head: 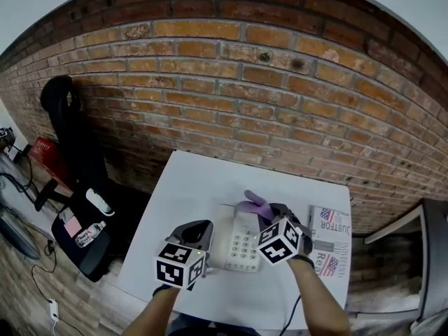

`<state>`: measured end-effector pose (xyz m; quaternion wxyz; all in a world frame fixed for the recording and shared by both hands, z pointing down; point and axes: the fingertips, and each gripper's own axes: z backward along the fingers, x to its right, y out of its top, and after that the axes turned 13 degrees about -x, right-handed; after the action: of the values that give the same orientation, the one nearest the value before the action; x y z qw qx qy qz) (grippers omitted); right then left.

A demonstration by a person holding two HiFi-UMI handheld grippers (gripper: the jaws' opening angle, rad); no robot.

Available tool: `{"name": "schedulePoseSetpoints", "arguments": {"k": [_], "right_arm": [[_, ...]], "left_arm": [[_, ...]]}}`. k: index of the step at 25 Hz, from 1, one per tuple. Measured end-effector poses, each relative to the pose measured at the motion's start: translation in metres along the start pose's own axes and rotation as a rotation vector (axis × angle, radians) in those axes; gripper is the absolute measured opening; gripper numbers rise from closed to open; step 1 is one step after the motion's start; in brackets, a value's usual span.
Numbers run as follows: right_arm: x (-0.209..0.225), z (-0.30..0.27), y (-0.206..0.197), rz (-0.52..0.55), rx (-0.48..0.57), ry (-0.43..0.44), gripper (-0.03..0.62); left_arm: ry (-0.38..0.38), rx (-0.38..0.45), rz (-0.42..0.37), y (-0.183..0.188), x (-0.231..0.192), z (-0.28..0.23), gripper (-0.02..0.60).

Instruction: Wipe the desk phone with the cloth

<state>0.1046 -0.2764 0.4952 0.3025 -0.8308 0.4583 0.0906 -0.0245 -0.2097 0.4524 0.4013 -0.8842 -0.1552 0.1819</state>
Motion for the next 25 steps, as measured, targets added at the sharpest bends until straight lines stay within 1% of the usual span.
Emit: {"name": "schedulePoseSetpoints", "arguments": {"k": [5, 10, 16, 25], "right_arm": [[-0.027, -0.01, -0.002, 0.092, -0.016, 0.113, 0.044], [-0.048, -0.014, -0.001, 0.134, -0.014, 0.198, 0.044], [-0.067, -0.018, 0.003, 0.15, -0.027, 0.239, 0.044], [-0.084, -0.015, -0.004, 0.11, -0.038, 0.278, 0.043]], "left_arm": [[0.035, -0.002, 0.002, -0.003, 0.005, 0.005, 0.005], [0.042, -0.011, -0.001, -0.01, 0.007, 0.006, 0.005], [0.013, -0.027, -0.011, -0.019, 0.005, 0.008, 0.005], [-0.037, -0.043, -0.031, -0.031, 0.001, 0.01, 0.005]]}}
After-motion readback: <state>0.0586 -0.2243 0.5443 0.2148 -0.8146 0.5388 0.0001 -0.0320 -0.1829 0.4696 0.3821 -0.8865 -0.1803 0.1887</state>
